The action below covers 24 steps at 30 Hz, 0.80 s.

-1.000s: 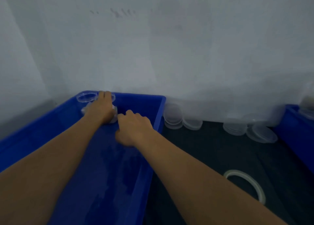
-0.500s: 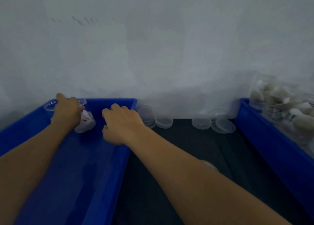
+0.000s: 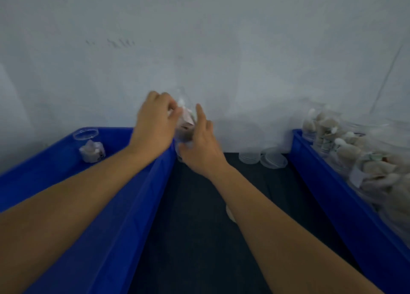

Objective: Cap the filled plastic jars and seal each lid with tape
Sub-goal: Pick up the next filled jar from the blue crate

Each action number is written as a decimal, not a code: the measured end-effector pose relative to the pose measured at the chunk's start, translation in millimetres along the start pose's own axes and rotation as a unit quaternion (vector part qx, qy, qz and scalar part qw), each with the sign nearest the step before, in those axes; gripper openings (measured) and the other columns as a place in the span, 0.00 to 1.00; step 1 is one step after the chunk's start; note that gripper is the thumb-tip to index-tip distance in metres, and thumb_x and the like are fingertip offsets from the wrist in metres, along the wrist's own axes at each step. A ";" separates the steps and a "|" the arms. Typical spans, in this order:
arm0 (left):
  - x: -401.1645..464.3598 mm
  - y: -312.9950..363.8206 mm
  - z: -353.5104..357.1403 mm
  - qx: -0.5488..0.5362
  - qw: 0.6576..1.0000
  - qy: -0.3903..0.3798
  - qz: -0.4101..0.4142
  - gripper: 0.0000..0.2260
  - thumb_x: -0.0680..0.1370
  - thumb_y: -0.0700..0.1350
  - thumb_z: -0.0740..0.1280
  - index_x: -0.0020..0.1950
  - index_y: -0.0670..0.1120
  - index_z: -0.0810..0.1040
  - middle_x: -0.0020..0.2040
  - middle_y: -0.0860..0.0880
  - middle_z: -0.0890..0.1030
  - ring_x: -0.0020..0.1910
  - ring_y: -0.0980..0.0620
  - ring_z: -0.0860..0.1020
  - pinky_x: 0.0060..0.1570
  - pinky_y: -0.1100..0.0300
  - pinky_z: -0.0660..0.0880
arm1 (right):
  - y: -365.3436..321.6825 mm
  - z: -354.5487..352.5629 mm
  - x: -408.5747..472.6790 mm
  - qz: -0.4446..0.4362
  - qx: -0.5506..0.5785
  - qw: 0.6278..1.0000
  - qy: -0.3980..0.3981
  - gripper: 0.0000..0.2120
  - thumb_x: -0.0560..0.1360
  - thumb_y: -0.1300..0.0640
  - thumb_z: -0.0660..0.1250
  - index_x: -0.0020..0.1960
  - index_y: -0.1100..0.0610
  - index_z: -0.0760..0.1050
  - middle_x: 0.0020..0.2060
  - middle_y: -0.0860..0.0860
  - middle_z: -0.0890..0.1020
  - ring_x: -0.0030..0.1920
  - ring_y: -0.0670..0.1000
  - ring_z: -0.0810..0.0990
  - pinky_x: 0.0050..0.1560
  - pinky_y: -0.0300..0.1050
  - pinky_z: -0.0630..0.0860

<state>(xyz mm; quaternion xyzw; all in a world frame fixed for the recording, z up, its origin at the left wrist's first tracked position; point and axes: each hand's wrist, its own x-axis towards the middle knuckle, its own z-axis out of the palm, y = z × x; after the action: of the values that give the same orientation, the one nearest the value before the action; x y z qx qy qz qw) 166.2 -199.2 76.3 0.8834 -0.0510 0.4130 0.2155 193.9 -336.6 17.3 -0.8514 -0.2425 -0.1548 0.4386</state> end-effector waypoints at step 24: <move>-188.4 30.4 105.7 -0.251 0.938 0.014 -0.240 0.35 0.72 0.54 0.80 0.74 0.53 0.66 0.68 0.57 0.66 0.62 0.60 0.74 0.57 0.71 0.73 | 104.3 -14.0 -121.1 0.120 -0.112 0.985 -0.056 0.21 0.77 0.50 0.67 0.69 0.43 0.69 0.57 0.44 0.80 0.54 0.48 0.79 0.53 0.55 0.80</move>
<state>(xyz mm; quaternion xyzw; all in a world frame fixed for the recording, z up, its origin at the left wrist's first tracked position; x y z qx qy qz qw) 109.6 -287.8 -114.9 0.7806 0.0634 0.3354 0.5236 149.4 -433.6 -102.5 -0.9255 -0.1442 -0.0793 0.3411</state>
